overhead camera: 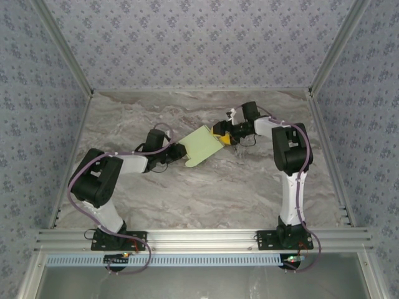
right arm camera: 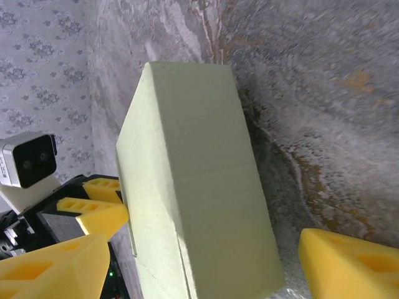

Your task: Fold the paper box

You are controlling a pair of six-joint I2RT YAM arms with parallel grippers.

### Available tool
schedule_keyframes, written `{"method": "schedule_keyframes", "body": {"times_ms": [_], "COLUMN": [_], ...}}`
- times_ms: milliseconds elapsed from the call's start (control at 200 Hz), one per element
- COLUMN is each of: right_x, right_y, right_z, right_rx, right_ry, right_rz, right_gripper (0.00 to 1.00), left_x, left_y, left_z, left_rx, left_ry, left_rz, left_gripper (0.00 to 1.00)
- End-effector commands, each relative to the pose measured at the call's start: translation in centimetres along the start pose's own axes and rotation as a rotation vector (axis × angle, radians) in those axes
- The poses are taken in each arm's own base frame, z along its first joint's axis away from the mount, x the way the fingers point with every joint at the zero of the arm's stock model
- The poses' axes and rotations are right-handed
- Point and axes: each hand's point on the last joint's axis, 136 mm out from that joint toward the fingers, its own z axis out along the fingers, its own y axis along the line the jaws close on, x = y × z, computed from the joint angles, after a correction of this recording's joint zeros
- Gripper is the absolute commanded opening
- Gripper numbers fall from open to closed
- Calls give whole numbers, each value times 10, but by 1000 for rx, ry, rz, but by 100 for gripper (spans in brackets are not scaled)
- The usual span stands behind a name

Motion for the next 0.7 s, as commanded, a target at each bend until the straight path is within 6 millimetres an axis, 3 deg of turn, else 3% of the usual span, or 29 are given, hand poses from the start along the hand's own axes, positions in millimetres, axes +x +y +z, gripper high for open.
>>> {"method": "schedule_keyframes", "body": {"times_ms": [0,175,350,565,695], "right_x": [16,17,17,24,30], "right_y": [1,7,12,16,23], "right_z": [15,23,24,21,14], "right_rx": [-52,-92,-99,-80,-66], "right_ry": [71,84,71,48,37], "right_rz": [63,89,155,302,355], "right_gripper": [82,78,65,51,43], "left_x": [29,30,25,7,-10], "left_y": [46,46,41,27,12], "left_z": [3,3,1,-13,-28], "left_rx": [-122,-113,-92,-58,-24], "left_ry": [87,93,86,21,-69], "left_rz": [-36,-35,-26,18,73], "left_gripper": [25,25,26,34,47]}}
